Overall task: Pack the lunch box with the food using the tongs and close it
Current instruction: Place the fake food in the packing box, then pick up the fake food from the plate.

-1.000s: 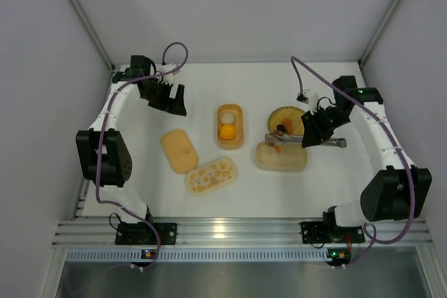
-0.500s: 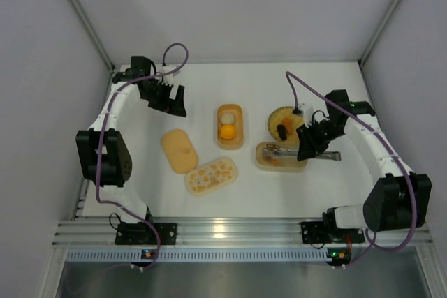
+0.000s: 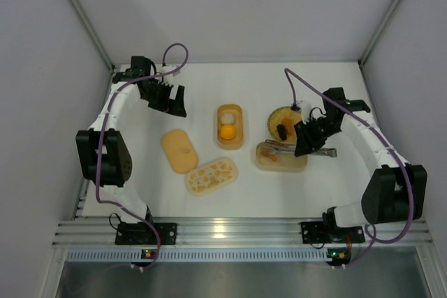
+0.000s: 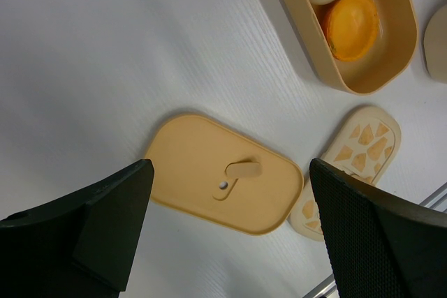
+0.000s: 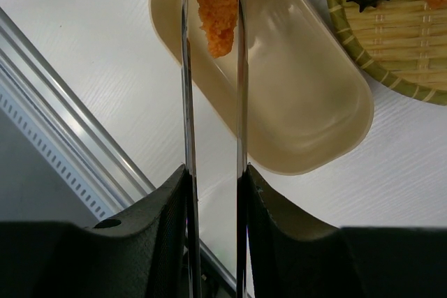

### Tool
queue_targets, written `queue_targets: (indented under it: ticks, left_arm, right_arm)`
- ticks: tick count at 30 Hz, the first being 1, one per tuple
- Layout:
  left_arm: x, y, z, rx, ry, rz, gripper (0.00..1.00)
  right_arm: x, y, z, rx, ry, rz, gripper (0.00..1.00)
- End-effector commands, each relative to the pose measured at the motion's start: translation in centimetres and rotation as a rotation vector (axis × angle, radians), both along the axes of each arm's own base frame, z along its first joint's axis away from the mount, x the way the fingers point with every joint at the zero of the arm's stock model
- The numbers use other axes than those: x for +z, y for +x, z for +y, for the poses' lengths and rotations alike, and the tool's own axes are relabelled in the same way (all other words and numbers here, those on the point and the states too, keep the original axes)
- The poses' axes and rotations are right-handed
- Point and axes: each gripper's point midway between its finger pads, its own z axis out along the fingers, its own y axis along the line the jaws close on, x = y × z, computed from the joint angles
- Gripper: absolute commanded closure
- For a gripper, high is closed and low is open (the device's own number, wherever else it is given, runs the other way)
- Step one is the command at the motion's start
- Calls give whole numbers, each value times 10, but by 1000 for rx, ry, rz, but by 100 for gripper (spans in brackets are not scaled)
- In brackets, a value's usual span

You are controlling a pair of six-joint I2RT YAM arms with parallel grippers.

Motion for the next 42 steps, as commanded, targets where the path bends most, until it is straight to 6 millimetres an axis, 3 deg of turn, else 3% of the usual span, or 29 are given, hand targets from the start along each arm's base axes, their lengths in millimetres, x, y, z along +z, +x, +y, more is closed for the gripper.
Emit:
queue_targets:
  ticks: [1, 5, 9, 18, 24, 28, 29, 31, 42]
  left_arm:
    - [10, -4, -1, -26, -5, -31, 2]
    - [11, -1, -1, -31, -4, -38, 2]
    - [11, 2, -1, -33, -6, -42, 2]
    - [14, 5, -3, -36, -15, -49, 2]
    - [15, 6, -4, -34, -22, -50, 2]
    - [14, 3, -3, -30, -18, -45, 2]
    - [14, 4, -3, -29, -19, -46, 2]
    - [14, 4, -3, -28, -19, -46, 2]
    - [15, 6, -2, -26, -10, -56, 2]
  right_arm:
    - [12, 12, 8, 32, 24, -77, 68]
    - [18, 9, 7, 47, 20, -84, 62]
    - [41, 13, 8, 55, 24, -147, 56]
    - [79, 28, 1, 15, 16, -258, 59]
    - [58, 51, -24, -109, -12, -209, 57]
    - [57, 74, -32, -173, -51, -244, 57]
    - [53, 81, -44, -219, -63, -236, 57]
    - [52, 90, -49, -255, -84, -244, 57]
    - [34, 115, -61, -339, -136, -225, 52]
